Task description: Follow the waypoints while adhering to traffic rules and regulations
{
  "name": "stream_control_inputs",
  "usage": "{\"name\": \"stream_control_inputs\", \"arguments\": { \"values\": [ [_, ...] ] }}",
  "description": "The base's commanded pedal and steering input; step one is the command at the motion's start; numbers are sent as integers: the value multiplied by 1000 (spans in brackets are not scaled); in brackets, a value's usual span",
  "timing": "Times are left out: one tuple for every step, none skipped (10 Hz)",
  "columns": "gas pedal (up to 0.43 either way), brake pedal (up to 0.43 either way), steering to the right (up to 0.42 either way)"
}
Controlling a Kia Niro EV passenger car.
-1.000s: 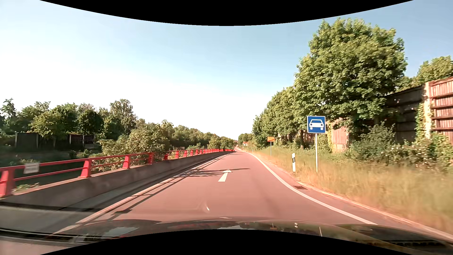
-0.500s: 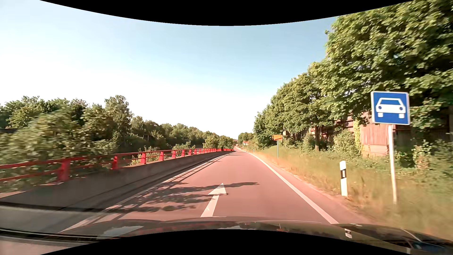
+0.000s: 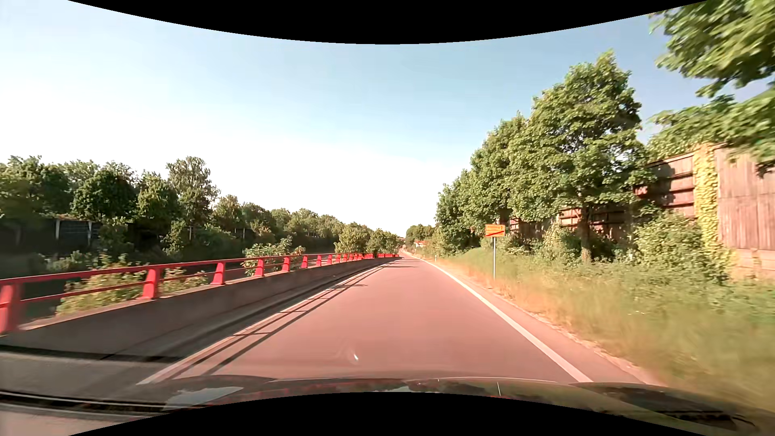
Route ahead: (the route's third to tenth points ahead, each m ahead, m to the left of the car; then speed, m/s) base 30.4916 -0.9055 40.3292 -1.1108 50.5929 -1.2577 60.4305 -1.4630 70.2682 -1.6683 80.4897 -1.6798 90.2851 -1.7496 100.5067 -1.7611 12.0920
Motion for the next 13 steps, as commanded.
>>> {"name": "stream_control_inputs", "arguments": {
  "values": [
    [421, 6, 3],
    [421, 6, 3],
    [421, 6, 3],
    [421, 6, 3],
    [429, 6, 3],
    [429, 6, 3],
    [429, 6, 3],
    [429, 6, 3],
    [441, 6, 3],
    [441, 6, 3],
    [441, 6, 3],
    [441, 6, 3],
    [441, 6, 3]
  ]
}}
